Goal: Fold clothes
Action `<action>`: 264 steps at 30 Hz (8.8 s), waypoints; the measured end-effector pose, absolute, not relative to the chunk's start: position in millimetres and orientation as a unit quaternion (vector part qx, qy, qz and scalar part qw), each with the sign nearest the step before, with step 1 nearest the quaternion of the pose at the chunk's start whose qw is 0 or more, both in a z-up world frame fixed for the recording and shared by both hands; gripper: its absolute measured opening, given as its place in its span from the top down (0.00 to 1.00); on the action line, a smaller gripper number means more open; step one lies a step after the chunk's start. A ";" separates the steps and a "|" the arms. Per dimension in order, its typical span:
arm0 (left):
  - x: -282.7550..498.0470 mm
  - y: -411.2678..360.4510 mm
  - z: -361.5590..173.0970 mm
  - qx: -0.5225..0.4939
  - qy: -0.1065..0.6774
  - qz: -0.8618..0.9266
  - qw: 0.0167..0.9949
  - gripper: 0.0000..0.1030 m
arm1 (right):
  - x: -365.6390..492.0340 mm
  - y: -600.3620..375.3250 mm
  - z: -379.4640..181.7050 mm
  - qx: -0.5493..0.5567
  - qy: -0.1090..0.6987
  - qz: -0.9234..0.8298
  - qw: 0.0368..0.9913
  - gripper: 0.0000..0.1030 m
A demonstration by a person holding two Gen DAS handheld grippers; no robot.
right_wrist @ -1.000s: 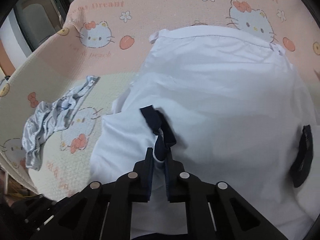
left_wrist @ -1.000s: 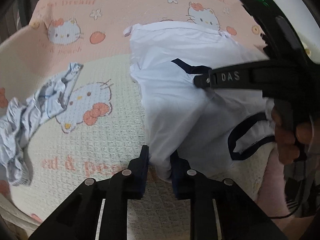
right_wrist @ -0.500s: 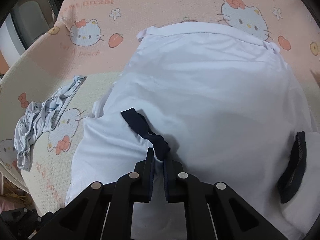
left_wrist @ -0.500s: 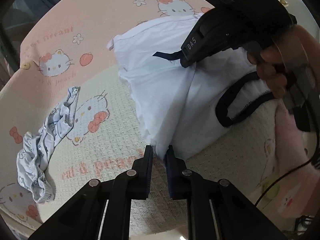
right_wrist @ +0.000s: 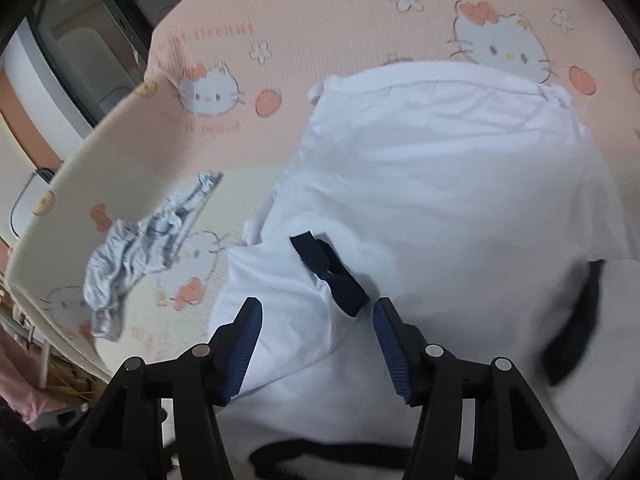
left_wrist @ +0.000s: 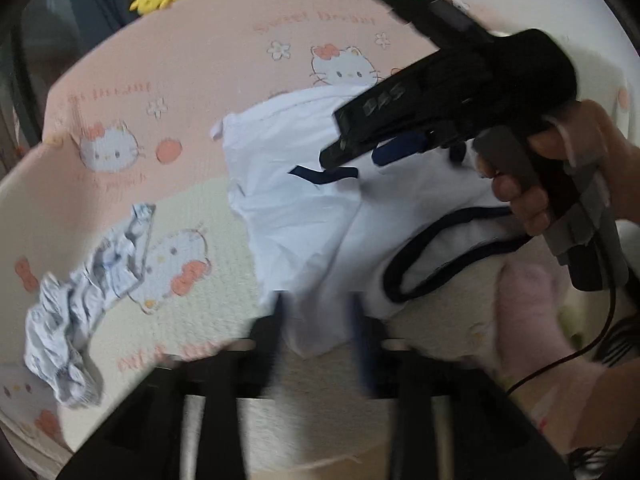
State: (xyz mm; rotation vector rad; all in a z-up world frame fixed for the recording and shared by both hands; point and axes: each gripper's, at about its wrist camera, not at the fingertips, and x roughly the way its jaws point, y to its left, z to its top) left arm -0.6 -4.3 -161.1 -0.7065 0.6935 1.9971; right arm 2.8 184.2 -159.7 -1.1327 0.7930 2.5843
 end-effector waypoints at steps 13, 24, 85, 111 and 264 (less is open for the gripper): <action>2.9 0.3 -87.4 -0.290 0.282 0.814 0.416 0.33 | 66.1 174.0 -102.7 -0.499 0.104 0.848 0.145 0.33; 28.0 -21.6 -18.0 -0.267 0.248 0.831 0.420 0.33 | 136.6 184.9 -32.4 -0.430 0.160 0.870 0.181 0.31; 27.7 31.9 -192.4 -0.173 0.555 0.694 0.425 0.33 | 158.6 158.0 -171.6 -0.514 -0.174 0.820 0.183 0.27; 57.1 67.7 -226.0 -0.086 0.600 0.710 0.358 0.33 | 116.9 110.2 -213.6 -0.447 -0.436 0.753 0.209 0.27; -60.0 62.4 -178.4 -0.494 0.193 0.767 0.362 0.33 | 104.9 278.9 -112.0 -0.446 0.229 0.836 0.225 0.27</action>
